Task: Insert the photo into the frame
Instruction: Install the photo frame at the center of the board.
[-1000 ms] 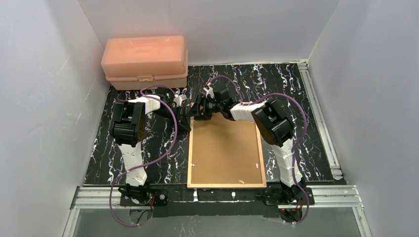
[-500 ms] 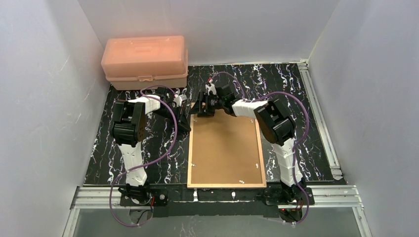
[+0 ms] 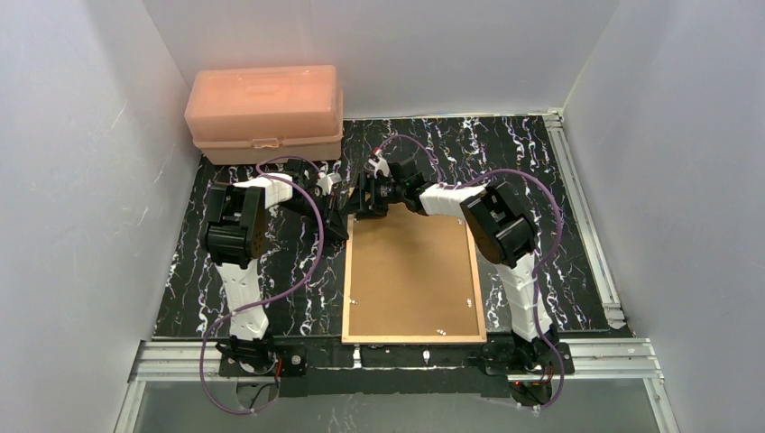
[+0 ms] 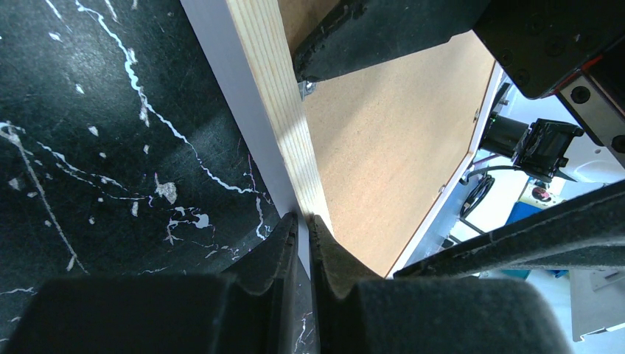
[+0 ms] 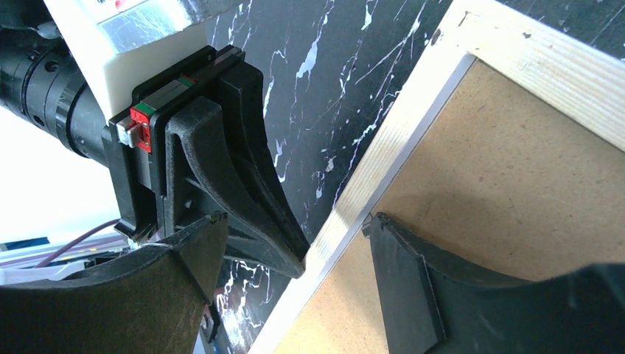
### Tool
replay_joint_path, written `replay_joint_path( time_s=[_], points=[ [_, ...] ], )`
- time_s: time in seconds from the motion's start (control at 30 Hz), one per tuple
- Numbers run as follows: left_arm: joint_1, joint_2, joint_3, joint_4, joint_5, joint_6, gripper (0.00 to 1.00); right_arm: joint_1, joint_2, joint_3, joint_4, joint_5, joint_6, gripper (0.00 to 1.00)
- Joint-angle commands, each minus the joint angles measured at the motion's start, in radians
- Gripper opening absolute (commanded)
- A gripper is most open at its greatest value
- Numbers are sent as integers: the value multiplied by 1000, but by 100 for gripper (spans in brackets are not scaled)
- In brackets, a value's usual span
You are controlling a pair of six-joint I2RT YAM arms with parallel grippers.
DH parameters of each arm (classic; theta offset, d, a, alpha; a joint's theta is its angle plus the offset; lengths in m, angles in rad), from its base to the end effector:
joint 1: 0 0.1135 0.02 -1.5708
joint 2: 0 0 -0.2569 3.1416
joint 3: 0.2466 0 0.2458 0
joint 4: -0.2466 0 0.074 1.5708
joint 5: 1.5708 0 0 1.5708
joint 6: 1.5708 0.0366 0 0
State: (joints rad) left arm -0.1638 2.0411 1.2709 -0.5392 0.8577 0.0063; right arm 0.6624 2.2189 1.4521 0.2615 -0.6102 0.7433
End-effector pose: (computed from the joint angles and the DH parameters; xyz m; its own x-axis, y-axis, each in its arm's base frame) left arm 0.3651 -0.0884 0.1250 -0.9512 0.1614 -0.2630 0.3055 0.6125 -0.7290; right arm 0.3651 0.3114 0.1458 -0.8897 0.0094 -0.4565 -0.4039 0.4502 0.7964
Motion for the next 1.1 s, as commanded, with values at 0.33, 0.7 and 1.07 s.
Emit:
replay_joint_path(
  time_s=[0.33,0.7,1.07],
  points=[
    [-19,41,-6,-1,-84,32,0,9,18,34,-22,-57,-29,79],
    [0,-65,-19,-63,-82,92,0,-52,-218,69,-242,264,-132,95],
    [-14,-242,-60,-308,-256,613,11,-337,-555,-220,-631,814,-131,99]
  ],
)
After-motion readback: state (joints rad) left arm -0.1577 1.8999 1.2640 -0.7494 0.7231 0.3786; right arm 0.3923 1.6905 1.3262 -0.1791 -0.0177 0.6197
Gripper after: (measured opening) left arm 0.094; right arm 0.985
